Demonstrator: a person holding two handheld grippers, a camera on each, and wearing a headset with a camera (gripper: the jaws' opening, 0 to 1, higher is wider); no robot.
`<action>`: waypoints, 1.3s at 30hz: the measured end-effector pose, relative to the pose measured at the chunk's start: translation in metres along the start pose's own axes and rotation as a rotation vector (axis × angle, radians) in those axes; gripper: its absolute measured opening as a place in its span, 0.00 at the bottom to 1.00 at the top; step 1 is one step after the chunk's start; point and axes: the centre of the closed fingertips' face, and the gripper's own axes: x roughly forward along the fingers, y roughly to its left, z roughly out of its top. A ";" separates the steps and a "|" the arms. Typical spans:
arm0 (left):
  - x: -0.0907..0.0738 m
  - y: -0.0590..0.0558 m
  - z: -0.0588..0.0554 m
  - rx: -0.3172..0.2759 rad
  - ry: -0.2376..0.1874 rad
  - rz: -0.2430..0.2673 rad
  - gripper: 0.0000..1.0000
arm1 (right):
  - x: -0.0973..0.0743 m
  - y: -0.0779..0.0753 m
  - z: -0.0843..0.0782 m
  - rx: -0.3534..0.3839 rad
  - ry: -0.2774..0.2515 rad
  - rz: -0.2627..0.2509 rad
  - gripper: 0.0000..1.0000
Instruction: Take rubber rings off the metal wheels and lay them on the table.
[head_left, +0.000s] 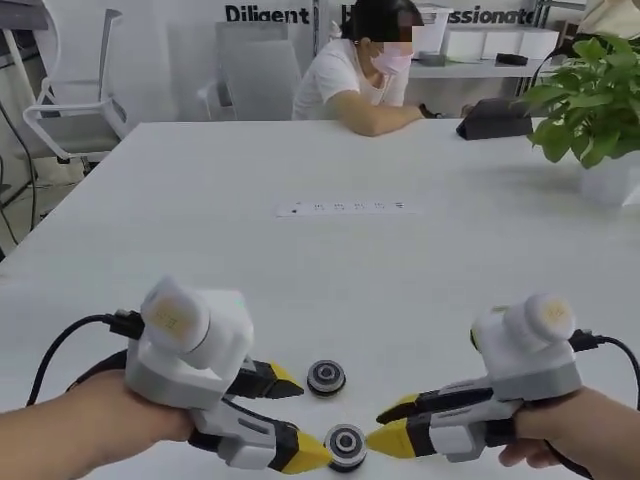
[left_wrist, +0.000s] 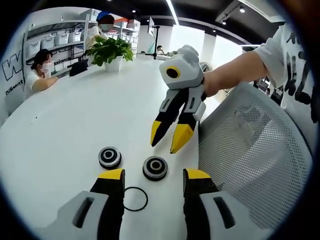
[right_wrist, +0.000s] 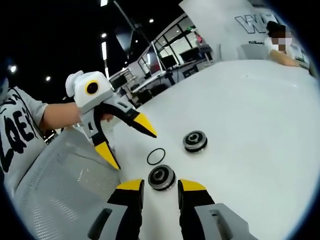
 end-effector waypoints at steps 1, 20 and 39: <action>0.002 0.000 -0.001 0.002 0.004 -0.002 0.43 | 0.001 0.000 -0.002 -0.007 0.004 -0.003 0.25; 0.019 -0.002 -0.011 0.016 0.060 -0.023 0.35 | 0.012 -0.003 -0.018 -0.167 0.098 -0.018 0.23; 0.035 -0.007 -0.008 0.017 0.051 -0.036 0.22 | 0.024 -0.002 -0.017 -0.301 0.146 -0.019 0.23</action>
